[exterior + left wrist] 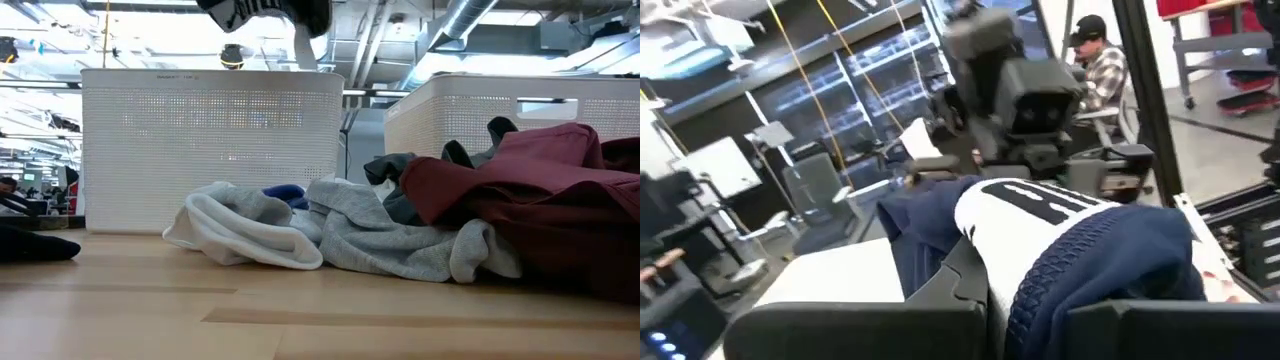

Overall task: Sort clothes
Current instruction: Put the blue underwear into the left white laundry organizer

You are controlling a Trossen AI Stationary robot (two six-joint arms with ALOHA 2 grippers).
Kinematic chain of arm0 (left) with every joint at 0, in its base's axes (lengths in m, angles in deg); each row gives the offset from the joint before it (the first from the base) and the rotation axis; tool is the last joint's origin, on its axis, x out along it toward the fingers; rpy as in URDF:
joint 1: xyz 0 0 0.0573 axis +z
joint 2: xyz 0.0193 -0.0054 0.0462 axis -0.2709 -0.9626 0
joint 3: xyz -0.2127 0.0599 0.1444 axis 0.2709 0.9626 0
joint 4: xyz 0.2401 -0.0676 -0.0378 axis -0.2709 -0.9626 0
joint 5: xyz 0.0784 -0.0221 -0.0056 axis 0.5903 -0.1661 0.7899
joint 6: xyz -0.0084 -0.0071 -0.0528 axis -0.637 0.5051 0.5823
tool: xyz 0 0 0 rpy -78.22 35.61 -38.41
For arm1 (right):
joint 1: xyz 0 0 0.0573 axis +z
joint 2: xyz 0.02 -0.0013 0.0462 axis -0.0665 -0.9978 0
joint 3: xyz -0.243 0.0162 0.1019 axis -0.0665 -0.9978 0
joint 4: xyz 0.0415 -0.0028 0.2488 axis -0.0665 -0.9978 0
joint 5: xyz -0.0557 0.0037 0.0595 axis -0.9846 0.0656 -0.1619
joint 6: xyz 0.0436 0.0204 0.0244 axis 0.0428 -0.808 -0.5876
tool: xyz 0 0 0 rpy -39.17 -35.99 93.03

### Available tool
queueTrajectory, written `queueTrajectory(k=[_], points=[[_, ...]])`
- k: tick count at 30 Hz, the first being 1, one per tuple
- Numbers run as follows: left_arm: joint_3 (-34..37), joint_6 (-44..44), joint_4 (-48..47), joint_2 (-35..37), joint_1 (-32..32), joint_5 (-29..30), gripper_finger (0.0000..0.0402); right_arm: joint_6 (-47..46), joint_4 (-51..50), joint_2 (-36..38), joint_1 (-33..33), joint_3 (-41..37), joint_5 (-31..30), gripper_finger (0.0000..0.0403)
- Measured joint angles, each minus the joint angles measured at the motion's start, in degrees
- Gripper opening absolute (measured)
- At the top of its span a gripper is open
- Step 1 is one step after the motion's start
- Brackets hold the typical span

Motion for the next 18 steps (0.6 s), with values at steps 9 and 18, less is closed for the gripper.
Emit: queueTrajectory(k=[9, 18], points=[[-6.5, -5.3, -6.4, 0.9, 0.0, 6.3, 0.0003, -3.1, -3.1, 0.0, 1.3, 0.0, 0.0, 0.022], [-10.8, -6.8, -14.6, 1.2, 5.5, 11.1, 0.0002, -10.0, -11.5, 0.0, 4.5, 0.0, 0.0, 0.024]])
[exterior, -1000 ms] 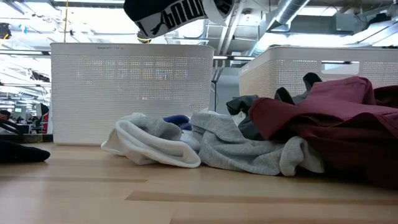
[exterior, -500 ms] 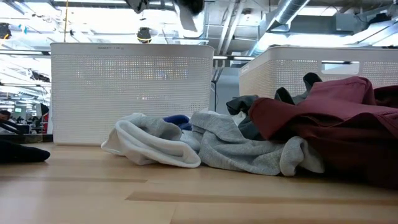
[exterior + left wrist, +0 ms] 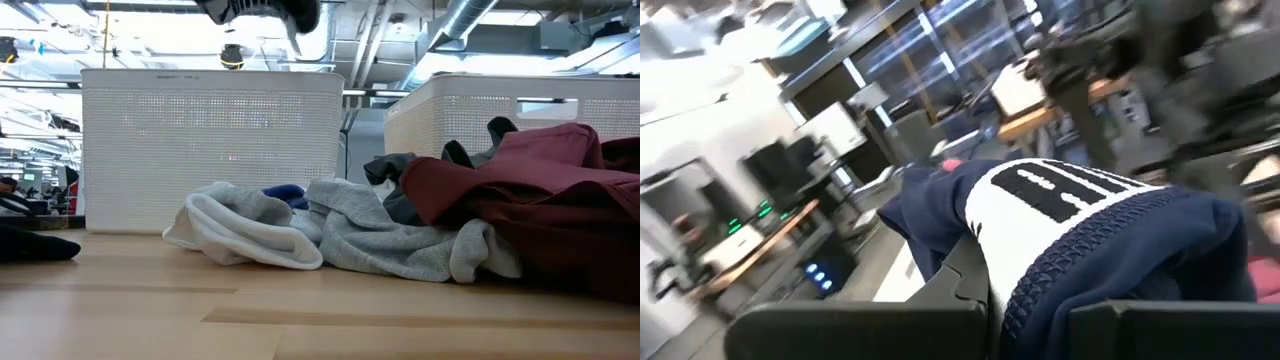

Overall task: Sort clothes
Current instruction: Put the blue underwear into the left white laundry organizer

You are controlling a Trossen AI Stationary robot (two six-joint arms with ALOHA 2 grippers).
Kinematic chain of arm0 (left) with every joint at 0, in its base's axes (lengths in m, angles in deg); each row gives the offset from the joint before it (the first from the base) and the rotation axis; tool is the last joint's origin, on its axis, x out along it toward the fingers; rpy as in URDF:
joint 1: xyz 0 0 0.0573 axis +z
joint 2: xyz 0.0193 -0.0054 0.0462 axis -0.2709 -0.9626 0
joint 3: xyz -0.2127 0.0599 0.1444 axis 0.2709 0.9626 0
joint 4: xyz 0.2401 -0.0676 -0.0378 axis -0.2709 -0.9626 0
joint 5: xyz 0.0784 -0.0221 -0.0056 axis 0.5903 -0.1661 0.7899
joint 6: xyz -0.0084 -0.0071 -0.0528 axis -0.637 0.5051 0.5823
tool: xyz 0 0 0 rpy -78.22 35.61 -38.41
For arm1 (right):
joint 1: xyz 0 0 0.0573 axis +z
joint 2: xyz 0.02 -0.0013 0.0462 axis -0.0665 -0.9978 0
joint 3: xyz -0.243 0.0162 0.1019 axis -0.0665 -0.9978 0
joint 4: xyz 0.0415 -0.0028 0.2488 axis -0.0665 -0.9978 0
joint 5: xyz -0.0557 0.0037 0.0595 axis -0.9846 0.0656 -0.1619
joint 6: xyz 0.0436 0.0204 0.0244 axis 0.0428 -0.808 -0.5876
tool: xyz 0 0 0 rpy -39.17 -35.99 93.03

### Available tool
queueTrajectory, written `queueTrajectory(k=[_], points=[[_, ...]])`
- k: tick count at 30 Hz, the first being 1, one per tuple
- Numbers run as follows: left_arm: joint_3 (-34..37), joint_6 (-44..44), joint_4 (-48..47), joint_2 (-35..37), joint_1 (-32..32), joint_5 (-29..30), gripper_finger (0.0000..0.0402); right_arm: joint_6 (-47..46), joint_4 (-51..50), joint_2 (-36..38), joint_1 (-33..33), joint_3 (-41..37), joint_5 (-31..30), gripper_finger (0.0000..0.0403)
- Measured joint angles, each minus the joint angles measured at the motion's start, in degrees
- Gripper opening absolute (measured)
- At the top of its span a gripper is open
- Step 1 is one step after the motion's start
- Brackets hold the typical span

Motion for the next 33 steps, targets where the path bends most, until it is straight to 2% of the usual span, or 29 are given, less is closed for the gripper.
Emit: queueTrajectory(k=[4, 15, 24, 30, 33], points=[[-0.2, 0.6, -1.6, 0.8, 3.7, 0.3, 0.0002, -1.7, -2.3, 0.0, 2.9, 0.0, -2.5, 0.0239], [-0.2, 1.0, -8.1, 0.6, 15.8, -0.1, 0.0002, -7.1, -5.1, 0.0, 9.8, 0.0, -2.7, 0.0239], [0.0, 4.8, -19.1, 0.6, 27.8, -5.6, 0.0003, -12.7, -5.0, 0.0, 13.6, -3.8, -3.0, 0.0239], [3.9, 5.2, -24.1, 0.5, 34.3, -6.8, 0.0003, -15.2, -2.9, 0.0, 15.3, -7.0, -4.5, 0.0239], [7.0, 5.4, -24.2, 0.6, 37.1, -9.2, 0.0003, -16.2, -2.2, 0.0, 16.0, -7.7, -4.5, 0.0239]])
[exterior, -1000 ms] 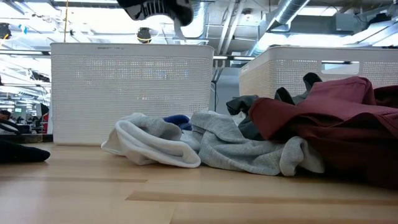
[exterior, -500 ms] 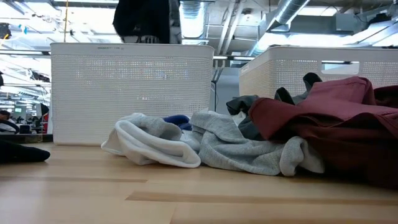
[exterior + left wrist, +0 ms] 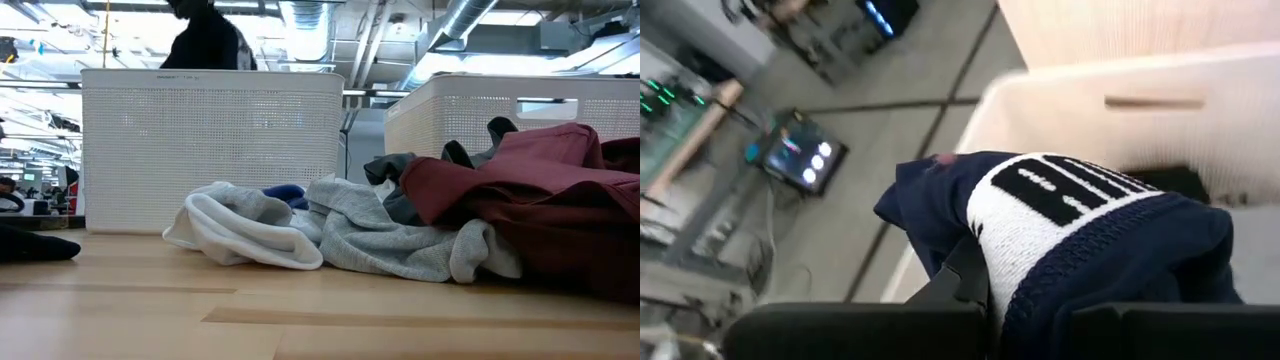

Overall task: Sort clothes
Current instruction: Put the blue underwear into the left white laundry organizer

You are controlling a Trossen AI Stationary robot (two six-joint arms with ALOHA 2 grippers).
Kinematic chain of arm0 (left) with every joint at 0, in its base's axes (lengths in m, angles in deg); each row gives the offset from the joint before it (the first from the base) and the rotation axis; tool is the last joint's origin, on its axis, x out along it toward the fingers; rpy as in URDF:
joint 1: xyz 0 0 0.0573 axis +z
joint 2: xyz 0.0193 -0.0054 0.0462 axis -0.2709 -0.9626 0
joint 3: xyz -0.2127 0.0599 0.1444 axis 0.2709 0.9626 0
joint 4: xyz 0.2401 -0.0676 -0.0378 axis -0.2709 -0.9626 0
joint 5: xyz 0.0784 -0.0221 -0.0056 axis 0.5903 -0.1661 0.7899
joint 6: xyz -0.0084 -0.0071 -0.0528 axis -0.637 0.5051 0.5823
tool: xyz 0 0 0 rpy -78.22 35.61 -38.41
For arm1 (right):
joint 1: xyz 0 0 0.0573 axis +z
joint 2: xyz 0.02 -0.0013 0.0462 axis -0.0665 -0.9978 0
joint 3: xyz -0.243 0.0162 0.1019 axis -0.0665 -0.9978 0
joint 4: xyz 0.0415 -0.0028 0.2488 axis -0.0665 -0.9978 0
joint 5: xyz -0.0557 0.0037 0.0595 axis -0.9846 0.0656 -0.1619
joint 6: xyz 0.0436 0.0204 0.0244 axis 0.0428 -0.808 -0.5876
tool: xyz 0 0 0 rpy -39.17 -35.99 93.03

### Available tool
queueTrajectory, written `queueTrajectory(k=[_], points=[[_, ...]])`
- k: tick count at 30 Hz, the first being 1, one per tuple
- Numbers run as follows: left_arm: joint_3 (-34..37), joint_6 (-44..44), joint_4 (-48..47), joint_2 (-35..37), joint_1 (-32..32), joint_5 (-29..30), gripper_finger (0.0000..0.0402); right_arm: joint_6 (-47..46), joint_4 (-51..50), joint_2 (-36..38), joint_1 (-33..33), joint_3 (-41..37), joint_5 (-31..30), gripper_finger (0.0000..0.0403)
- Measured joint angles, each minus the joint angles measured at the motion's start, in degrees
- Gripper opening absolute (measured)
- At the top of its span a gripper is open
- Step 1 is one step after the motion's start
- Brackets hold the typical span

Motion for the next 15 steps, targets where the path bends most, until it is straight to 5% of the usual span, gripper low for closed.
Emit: queueTrajectory(k=[15], points=[[13.0, -1.8, 0.3, -0.1, 11.0, -6.7, 0.0004, -0.9, 2.8, 0.0, 2.0, 0.0, -2.6, 0.0239]])
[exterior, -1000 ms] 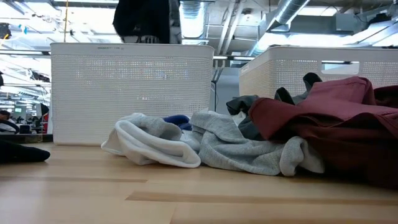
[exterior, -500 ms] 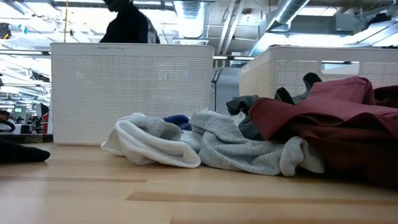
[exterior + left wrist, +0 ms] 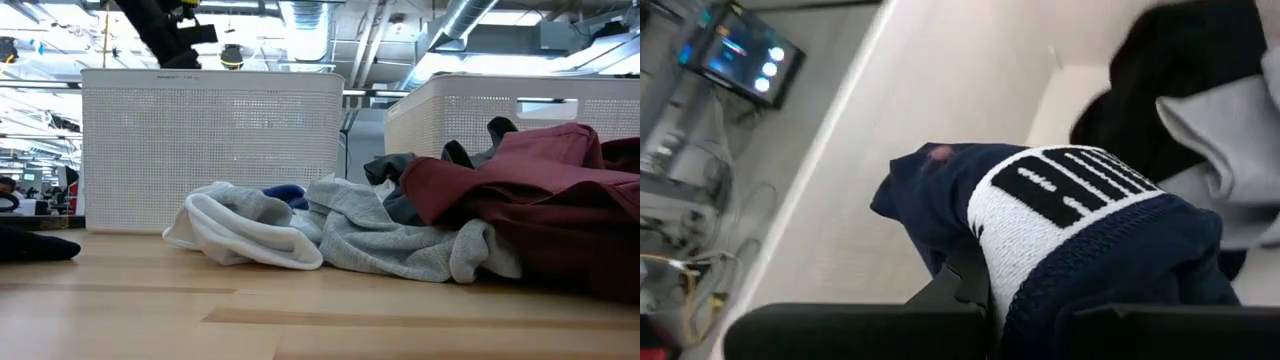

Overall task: Sort clothes
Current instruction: Put the blue underwear into the left white laundry organizer

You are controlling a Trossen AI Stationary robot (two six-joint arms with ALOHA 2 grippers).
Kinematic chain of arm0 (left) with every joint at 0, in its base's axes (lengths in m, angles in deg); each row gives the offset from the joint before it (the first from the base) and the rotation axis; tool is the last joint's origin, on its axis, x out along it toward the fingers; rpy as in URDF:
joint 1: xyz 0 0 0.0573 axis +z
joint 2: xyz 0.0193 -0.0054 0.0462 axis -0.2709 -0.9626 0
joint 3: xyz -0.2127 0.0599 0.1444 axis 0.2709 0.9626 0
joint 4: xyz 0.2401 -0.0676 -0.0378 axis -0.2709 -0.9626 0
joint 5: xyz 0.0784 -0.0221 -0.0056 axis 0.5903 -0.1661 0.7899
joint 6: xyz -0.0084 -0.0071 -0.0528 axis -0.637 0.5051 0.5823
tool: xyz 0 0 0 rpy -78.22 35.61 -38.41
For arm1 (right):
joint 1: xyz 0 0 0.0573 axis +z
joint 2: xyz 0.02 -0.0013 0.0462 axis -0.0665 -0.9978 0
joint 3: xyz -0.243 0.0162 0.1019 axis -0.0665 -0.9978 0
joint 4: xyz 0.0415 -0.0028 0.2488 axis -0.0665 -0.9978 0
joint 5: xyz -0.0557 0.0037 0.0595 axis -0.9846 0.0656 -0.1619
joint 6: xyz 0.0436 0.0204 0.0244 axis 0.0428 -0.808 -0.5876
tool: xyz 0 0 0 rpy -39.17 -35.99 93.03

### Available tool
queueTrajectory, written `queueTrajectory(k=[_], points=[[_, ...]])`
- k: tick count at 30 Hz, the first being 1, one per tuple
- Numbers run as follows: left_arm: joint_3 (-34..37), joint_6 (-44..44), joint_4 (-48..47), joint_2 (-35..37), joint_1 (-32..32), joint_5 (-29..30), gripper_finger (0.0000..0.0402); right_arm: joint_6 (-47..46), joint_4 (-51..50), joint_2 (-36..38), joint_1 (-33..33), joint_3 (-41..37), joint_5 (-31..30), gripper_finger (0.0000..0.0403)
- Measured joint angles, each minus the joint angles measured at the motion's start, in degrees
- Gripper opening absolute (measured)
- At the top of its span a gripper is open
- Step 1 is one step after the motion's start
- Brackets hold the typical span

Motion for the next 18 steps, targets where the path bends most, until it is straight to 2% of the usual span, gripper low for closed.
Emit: queueTrajectory(k=[9, 18], points=[[5.3, -1.1, 0.1, 0.0, 1.8, -1.5, 0.0014, 0.0, 1.4, 0.0, -0.5, 0.0, 0.0, 0.0239], [7.5, -0.6, 0.0, 0.0, 1.8, -3.5, 0.008, 0.0, 2.3, -0.5, -0.5, 0.1, -0.1, 0.0239]])
